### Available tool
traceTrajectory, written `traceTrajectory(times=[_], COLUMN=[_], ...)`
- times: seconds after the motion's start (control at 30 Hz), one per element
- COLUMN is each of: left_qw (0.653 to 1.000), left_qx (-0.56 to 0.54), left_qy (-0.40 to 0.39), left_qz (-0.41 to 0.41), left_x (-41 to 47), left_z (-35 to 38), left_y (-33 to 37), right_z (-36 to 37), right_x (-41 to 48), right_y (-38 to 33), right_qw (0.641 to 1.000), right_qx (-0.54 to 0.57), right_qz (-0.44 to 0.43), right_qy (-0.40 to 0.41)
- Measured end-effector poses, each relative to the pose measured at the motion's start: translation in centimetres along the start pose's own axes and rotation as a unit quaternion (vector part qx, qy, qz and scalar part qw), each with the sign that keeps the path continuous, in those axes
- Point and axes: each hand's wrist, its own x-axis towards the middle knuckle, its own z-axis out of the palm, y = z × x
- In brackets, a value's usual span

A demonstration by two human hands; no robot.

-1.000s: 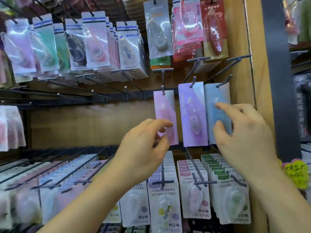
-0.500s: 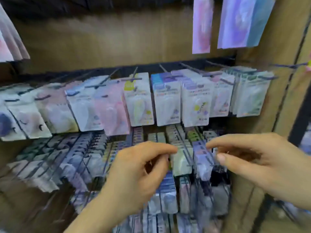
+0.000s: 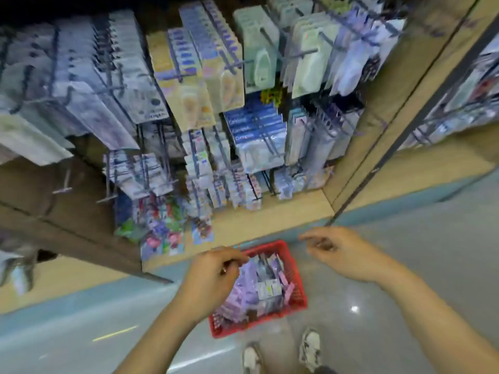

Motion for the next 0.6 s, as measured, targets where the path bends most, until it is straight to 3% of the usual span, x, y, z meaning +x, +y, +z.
traceTrajectory(times=[0.17, 0.3, 0.6], left_qw=[0.984, 0.964, 0.947], left_qx=[-0.03, -0.025, 0.034], left_qy=[-0.021, -0.056, -0.128], left_qz=[-0.172, -0.26, -0.294], left_x=[-3.6, -5.5, -1.6], left_z=[6.9, 14.3, 33.6], left_y=[-9.1, -17.1, -37.1], right_z=[10.0, 19.4, 39.1], right_x=[2.9, 7.2, 16.8], right_y=[7.0, 14.3, 33.1], right_qw=[0.995, 0.987, 0.979], right_qx=[0.039, 0.062, 0.016], right_qz=[0.08, 0.14, 0.196], right_qy=[-0.047, -0.052, -0.06])
